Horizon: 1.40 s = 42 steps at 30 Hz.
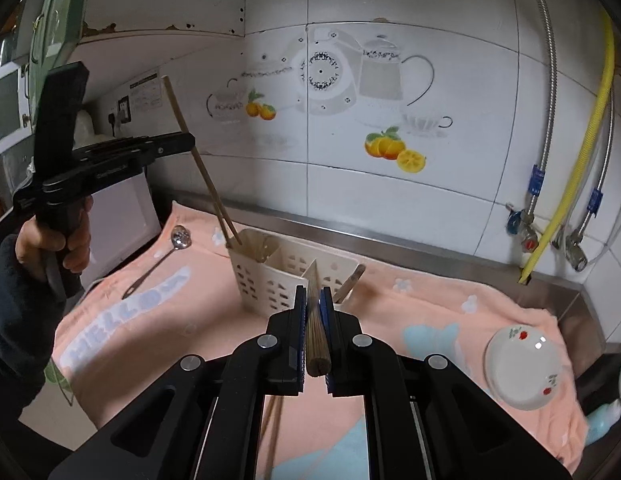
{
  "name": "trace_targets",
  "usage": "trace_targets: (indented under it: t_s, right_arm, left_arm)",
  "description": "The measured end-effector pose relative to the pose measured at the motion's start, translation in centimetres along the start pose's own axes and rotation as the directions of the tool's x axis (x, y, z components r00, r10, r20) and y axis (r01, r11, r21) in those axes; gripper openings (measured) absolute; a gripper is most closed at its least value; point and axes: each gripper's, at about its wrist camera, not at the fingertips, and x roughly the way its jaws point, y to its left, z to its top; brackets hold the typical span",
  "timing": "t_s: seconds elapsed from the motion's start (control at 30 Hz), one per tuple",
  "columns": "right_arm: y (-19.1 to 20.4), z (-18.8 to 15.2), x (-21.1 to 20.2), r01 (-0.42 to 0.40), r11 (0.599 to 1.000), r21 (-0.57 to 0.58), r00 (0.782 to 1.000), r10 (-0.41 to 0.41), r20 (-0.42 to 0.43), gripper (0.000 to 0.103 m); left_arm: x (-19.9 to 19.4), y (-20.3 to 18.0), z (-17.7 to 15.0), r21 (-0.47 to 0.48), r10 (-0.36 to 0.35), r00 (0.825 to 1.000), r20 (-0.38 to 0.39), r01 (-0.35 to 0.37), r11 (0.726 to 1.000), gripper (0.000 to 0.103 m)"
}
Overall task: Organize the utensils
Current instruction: 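Carry both held chopsticks over the white holder and lower them into it, then open the left tool to drop its chopstick while the right tool releases its own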
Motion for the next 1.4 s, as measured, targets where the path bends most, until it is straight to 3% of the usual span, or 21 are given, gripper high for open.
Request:
trace_targets:
  t_s: [0.3, 0.53, 0.7, 0.87, 0.97, 1.2, 1.4]
  right_arm:
    - [-0.2, 1.4, 4.5, -0.02, 1.0, -0.023, 0.99, 0.017, -0.141, 0.007]
    - [-0.2, 2.4, 7.7, -0.009, 1.0, -0.029, 0.984, 0.004, -0.178, 0.007]
    - [-0.9, 2.2, 9.5, -0.024, 1.0, 0.02, 0.982, 0.028, -0.189, 0.007]
    - [-1.5, 1.9, 9.4, -0.015, 0.999, 0.05, 0.988, 0.023, -0.151, 0.01]
    - [-1.7, 1.6, 8.1, -0.002, 0.998, 0.06, 0.994, 0.009, -0.113, 0.016]
    - [-0.1, -1.6, 4.2, 0.037, 0.999, 0.027, 0.999, -0.036, -0.029, 0.021]
    - [2.5, -7.3, 3.3, 0.029, 1.0, 0.002, 0.999, -0.029, -0.046, 0.021]
  left_arm:
    - [4.0, 1.5, -2.0, -0.02, 0.016, 0.996, -0.087, -0.018, 1.0, 0.005]
    - [5.8, 2.4, -3.3, -0.047, 0.014, 0.991, -0.135, -0.02, 0.999, 0.006]
    - [5.5, 2.5, -3.5, -0.045, 0.014, 0.992, -0.126, -0.02, 0.999, 0.007]
    - [4.3, 2.5, -3.8, -0.046, 0.028, 0.994, -0.109, -0.033, 0.998, 0.025]
    - [3.1, 2.6, -4.2, -0.063, 0.03, 0.995, -0.099, -0.037, 0.997, 0.03]
    - [0.1, 1.7, -6.6, -0.076, 0.033, 0.994, -0.107, -0.041, 0.996, 0.043]
    - [-1.5, 0.4, -10.6, -0.085, 0.005, 0.988, -0.157, -0.018, 0.996, 0.044]
